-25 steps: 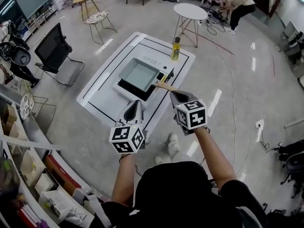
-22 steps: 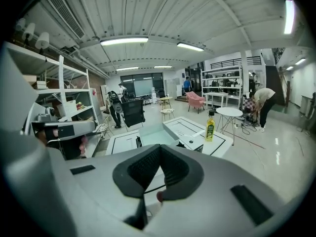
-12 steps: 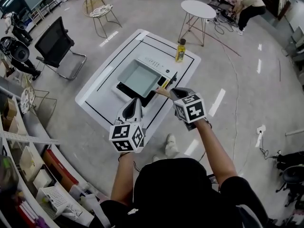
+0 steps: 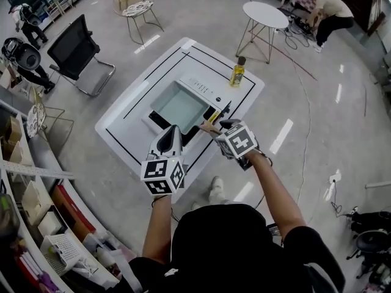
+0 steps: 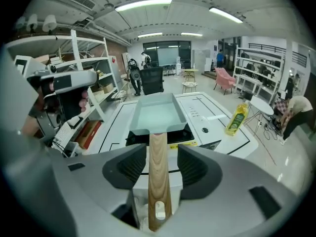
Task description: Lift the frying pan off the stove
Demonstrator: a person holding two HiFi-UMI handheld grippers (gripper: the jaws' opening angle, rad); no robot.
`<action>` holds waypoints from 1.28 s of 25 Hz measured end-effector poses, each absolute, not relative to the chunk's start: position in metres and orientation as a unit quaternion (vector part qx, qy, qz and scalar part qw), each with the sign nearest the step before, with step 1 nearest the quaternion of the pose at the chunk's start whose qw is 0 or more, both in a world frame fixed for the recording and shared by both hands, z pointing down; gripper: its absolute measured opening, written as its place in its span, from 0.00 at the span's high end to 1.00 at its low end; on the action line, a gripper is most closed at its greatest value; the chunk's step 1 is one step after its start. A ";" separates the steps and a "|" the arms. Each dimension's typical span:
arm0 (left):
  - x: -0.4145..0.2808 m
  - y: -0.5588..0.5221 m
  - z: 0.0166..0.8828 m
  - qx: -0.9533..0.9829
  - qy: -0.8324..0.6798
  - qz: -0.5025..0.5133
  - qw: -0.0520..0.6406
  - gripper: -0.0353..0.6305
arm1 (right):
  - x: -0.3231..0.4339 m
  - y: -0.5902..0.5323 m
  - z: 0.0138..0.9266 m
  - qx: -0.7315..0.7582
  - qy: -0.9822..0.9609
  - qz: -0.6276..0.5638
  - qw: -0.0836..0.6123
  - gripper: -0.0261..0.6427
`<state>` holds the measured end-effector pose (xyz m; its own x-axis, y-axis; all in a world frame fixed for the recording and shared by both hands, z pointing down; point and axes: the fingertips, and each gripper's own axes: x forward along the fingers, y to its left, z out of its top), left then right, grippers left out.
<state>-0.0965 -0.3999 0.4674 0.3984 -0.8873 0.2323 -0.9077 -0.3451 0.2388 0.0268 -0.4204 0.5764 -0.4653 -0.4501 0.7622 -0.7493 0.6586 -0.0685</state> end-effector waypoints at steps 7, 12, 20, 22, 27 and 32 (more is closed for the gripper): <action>-0.100 -0.409 0.474 0.806 -0.566 0.033 0.170 0.93 | 0.017 -0.417 0.615 0.304 -0.823 0.229 0.421 0.58; -0.103 -0.412 0.479 0.798 -0.576 0.034 0.175 0.93 | 0.017 -0.419 0.635 0.286 -0.805 0.252 0.454 0.58; -0.109 -0.412 0.484 0.790 -0.585 0.033 0.183 0.93 | 0.004 -0.425 0.650 0.261 -0.798 0.259 0.477 0.62; -0.112 -0.413 0.484 0.788 -0.587 0.032 0.183 0.93 | 0.006 -0.426 0.653 0.258 -0.792 0.261 0.488 0.70; -0.116 -0.412 0.485 0.786 -0.589 0.030 0.186 0.93 | 0.001 -0.424 0.655 0.245 -0.794 0.270 0.486 0.77; -0.118 -0.414 0.486 0.785 -0.590 0.031 0.187 0.93 | -0.002 -0.423 0.654 0.236 -0.798 0.253 0.493 0.83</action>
